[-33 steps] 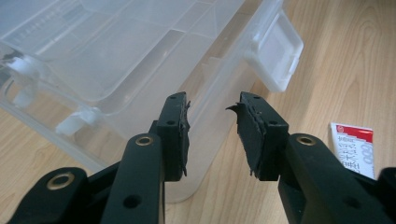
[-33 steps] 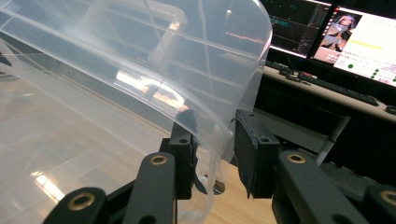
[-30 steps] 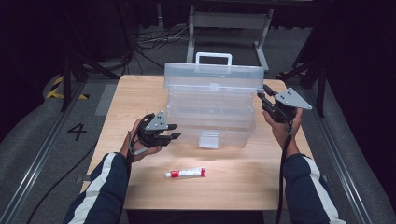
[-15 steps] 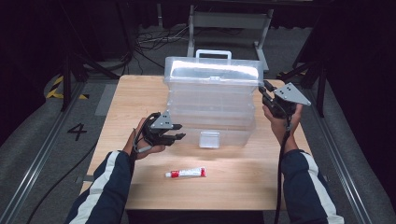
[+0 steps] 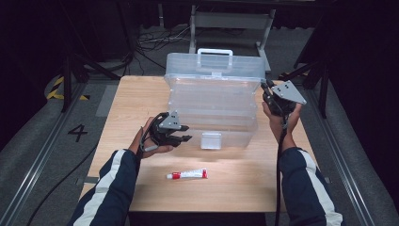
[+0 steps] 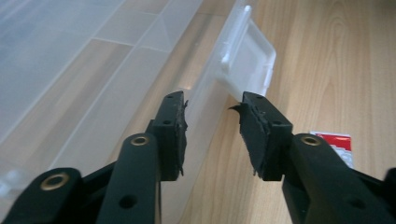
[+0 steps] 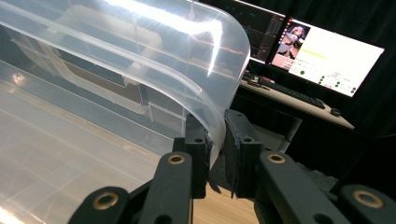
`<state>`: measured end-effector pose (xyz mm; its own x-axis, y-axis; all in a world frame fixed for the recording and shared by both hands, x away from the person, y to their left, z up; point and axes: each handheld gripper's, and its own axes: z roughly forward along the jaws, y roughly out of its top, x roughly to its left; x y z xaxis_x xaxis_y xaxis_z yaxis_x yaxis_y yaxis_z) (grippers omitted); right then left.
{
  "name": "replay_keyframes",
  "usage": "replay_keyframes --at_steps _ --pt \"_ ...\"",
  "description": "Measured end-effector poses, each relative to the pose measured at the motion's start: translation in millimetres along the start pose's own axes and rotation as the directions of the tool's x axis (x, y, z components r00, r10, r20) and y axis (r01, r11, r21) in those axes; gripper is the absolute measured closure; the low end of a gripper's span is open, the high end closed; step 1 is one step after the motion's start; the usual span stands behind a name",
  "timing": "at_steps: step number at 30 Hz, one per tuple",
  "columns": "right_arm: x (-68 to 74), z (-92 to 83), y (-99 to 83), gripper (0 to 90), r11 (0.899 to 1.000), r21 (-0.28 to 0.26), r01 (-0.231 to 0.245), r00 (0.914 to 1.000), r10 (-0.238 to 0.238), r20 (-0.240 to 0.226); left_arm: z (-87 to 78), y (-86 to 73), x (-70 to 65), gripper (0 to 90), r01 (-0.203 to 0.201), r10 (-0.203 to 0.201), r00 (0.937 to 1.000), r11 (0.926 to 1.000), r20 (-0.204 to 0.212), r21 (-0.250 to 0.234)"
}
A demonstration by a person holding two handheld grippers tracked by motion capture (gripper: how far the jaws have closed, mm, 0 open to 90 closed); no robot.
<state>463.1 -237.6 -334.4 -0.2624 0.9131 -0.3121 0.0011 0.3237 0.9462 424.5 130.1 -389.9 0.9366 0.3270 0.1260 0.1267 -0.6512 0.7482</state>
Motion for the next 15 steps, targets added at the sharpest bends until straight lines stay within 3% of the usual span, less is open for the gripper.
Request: replay_keyframes --at_steps 4,7,12,15 --pt "-0.5 2.2 2.8 81.5 1.000 0.012 0.013 0.9999 -0.013 0.009 2.8 2.7 0.5 62.9 -0.013 0.013 0.9997 0.9997 0.021 0.019" --pt "-1.3 2.7 3.8 81.6 1.000 0.017 0.022 0.9997 -0.022 0.008 12.6 2.5 -3.7 68.0 -0.057 0.056 0.9984 0.9939 0.010 0.094" --pt "-2.4 2.8 4.6 81.6 0.999 0.022 0.026 0.9997 -0.026 0.002 11.4 2.4 -1.3 76.5 -0.060 0.062 0.9981 0.9945 -0.010 0.085" --pt "-2.8 2.9 5.3 81.6 0.999 0.025 0.028 0.9996 -0.028 -0.001 5.6 4.4 -2.1 69.8 -0.057 0.058 0.9983 0.9972 -0.009 0.048"
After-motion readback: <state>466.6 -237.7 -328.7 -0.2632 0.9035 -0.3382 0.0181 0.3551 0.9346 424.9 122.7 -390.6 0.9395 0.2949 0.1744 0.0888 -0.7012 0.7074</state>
